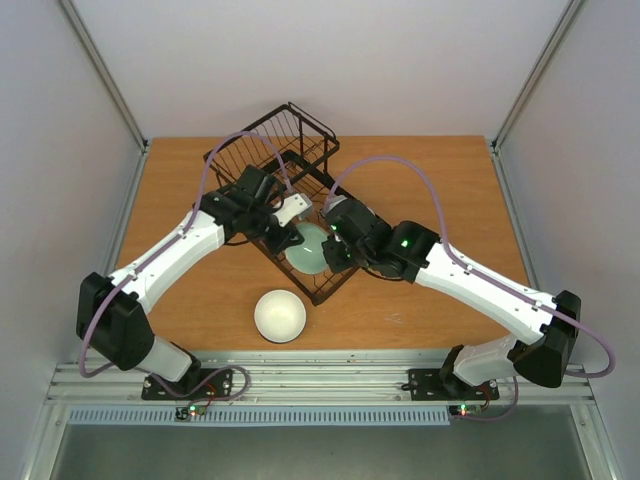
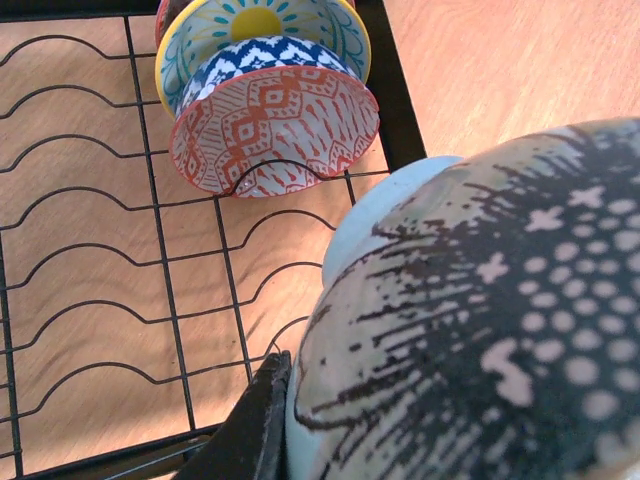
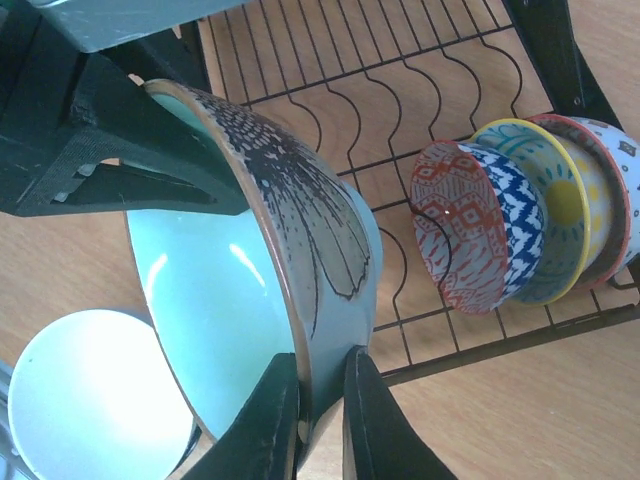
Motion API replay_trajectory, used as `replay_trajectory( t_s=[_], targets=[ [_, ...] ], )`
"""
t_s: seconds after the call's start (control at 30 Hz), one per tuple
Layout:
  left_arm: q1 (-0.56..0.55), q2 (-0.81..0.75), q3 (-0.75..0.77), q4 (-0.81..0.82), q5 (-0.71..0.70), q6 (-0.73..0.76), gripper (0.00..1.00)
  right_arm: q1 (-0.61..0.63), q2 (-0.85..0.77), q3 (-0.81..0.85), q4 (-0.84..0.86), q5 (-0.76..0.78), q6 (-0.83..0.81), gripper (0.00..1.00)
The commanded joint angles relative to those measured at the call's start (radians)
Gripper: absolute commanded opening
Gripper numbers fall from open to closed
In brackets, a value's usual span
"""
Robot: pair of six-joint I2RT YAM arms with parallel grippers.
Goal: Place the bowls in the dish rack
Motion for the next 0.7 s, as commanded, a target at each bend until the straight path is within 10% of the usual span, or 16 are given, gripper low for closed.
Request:
replay_trajectory(
  t_s=[0.0, 0.37, 0.67],
  targets=[
    [-0.043, -0.02, 0.013, -0.09, 0.13, 0.226, 0.01, -0.027, -0.021, 0.019, 0.053, 0.029, -0.083, 0.01],
    [0.009, -0.077, -0.014, -0.074, 0.28, 0.241, 0.0, -0.054, -0.217, -0.158, 0.19, -0.074, -0.034, 0.77],
    [0.067, -0.06, 0.009, -0.167, 0.491, 0.311, 0.0, -0.137, -0.334, -0.314, 0.329, -0.375, 0.061, 0.82]
  ],
)
